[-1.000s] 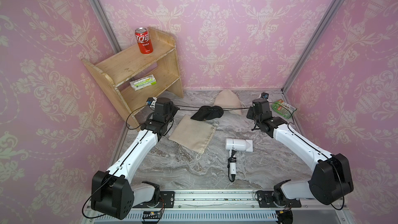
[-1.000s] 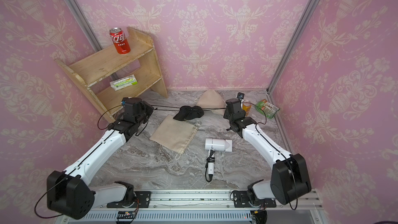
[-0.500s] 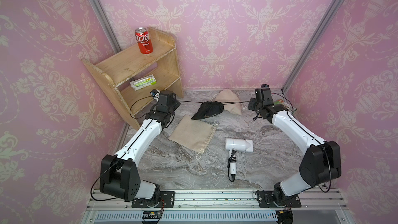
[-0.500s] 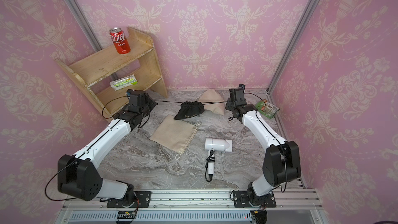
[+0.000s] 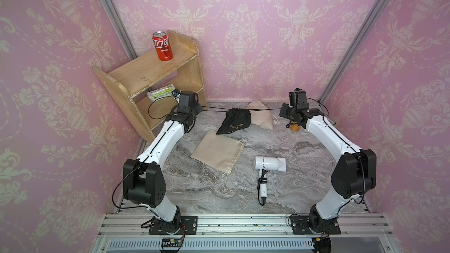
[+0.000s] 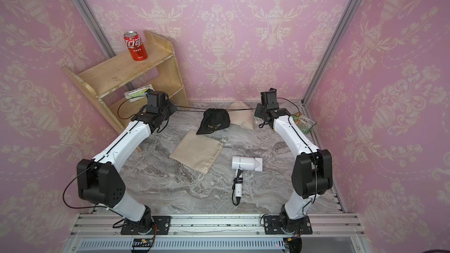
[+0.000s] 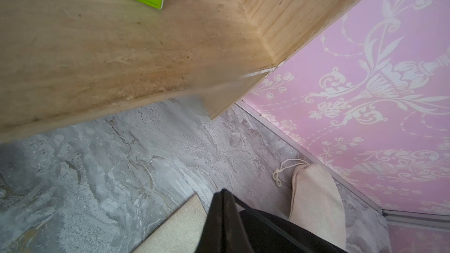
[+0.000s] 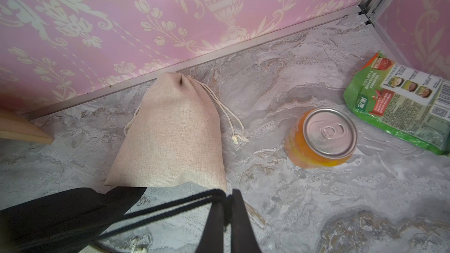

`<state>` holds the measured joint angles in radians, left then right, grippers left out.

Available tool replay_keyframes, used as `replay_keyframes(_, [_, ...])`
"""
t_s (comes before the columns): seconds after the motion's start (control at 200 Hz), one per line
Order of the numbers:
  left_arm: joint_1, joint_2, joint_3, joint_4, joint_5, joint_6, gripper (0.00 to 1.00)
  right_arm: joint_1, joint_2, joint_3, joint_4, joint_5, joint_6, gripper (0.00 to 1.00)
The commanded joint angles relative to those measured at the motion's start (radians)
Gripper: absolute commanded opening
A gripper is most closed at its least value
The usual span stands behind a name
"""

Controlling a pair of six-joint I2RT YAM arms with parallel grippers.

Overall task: Pack away hair dryers
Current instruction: Pull the drawstrings on both sides of the drawstring bag.

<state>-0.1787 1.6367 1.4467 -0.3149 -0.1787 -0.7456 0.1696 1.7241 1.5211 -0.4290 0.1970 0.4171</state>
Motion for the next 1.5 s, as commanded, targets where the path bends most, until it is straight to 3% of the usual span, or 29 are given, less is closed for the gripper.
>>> replay_keyframes(0.0, [0.034, 0.056, 0.094, -0.066, -0.051, 0.111, 0.00, -0.035, 0.057, 0.105, -0.074, 0.036, -0.018, 0.00])
replay_keyframes(0.35, [-0.048, 0.299, 0.427, -0.179, -0.083, 0.351, 0.00, -0.027, 0.294, 0.470, -0.228, -0.076, -0.039, 0.00])
replay_keyframes(0.48, [-0.108, 0.406, 0.578, -0.233, -0.125, 0.449, 0.00, -0.018, 0.353, 0.544, -0.265, -0.065, -0.053, 0.00])
replay_keyframes(0.66, [-0.123, 0.502, 0.738, -0.311, -0.158, 0.480, 0.00, -0.021, 0.390, 0.597, -0.302, 0.000, -0.086, 0.00])
replay_keyframes(0.946, [-0.095, 0.501, 0.763, -0.351, -0.241, 0.514, 0.00, -0.060, 0.393, 0.608, -0.317, 0.087, -0.106, 0.00])
replay_keyframes(1.151, [-0.054, 0.418, 0.627, -0.291, -0.244, 0.499, 0.00, -0.089, 0.377, 0.573, -0.305, 0.104, -0.104, 0.00])
replay_keyframes(1.491, [-0.016, 0.374, 0.556, -0.274, -0.269, 0.497, 0.00, -0.134, 0.349, 0.501, -0.280, 0.117, -0.107, 0.00])
